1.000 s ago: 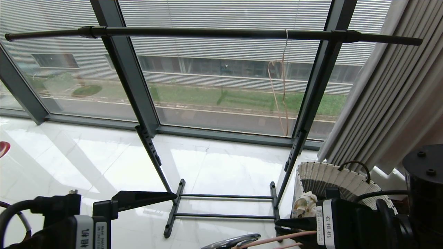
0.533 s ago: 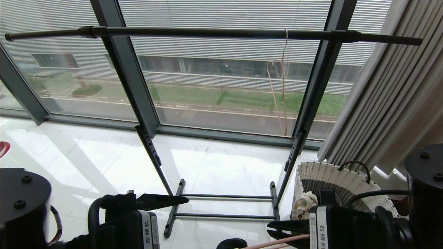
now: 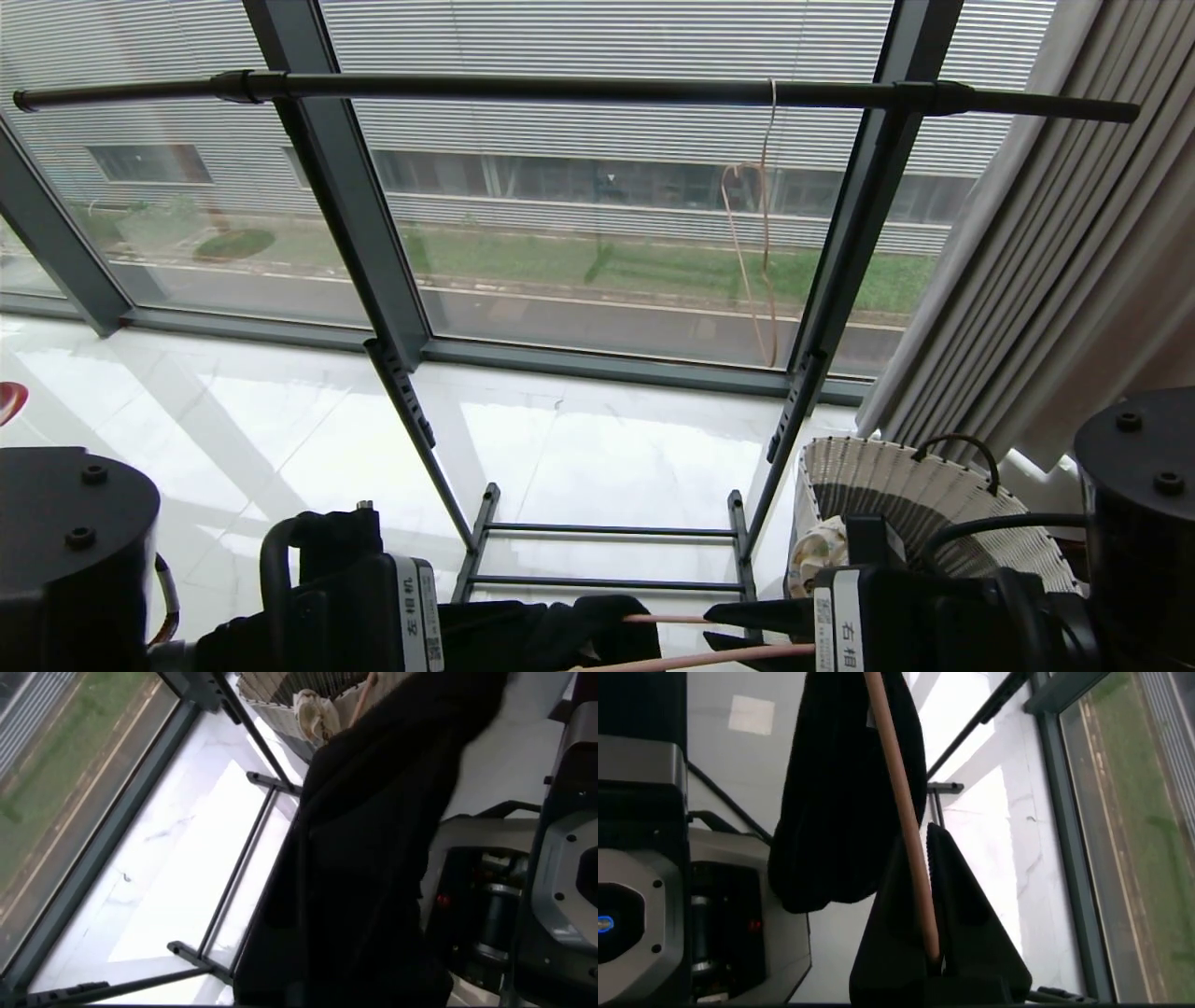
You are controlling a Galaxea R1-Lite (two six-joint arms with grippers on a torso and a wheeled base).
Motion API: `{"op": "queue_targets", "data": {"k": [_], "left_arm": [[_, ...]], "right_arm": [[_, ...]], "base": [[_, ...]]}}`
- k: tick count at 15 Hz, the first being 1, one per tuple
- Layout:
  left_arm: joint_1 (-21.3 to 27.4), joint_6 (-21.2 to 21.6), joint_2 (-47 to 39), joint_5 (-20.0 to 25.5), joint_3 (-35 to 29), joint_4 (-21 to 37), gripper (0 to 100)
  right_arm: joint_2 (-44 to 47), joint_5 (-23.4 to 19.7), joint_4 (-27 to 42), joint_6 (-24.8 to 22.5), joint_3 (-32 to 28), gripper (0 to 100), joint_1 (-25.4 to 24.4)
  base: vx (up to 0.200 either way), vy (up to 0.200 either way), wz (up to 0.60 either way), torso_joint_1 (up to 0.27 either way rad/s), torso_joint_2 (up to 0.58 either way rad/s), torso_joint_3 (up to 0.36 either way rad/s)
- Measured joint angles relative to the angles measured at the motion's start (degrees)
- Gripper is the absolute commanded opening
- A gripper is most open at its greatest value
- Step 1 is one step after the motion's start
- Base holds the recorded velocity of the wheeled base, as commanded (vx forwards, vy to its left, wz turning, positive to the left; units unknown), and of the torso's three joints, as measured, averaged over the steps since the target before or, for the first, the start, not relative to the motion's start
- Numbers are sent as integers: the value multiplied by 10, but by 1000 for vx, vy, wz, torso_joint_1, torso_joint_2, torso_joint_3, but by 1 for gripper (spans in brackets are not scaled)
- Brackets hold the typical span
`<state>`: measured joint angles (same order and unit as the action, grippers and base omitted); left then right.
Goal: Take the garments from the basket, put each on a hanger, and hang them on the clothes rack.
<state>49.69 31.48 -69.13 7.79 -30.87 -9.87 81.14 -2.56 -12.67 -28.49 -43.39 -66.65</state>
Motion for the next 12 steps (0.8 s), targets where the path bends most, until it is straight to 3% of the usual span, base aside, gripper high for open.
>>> {"op": "queue_targets", "data": {"k": [4,5,12], "left_arm": [[3,0,1,1,-1,0,0],[4,-6,3,1,-1,0,0],[5,-56,22,-2,1,0,0]], "right_arm": [[-1,1,-3,1,0,0,0],[-1,11,-3,1,1,100,0],[-3,26,-3,2,2,100,12]], "base": [[0,0,0,0,0,0],[0,0,0,0,0,0],[0,0,0,0,0,0]]}}
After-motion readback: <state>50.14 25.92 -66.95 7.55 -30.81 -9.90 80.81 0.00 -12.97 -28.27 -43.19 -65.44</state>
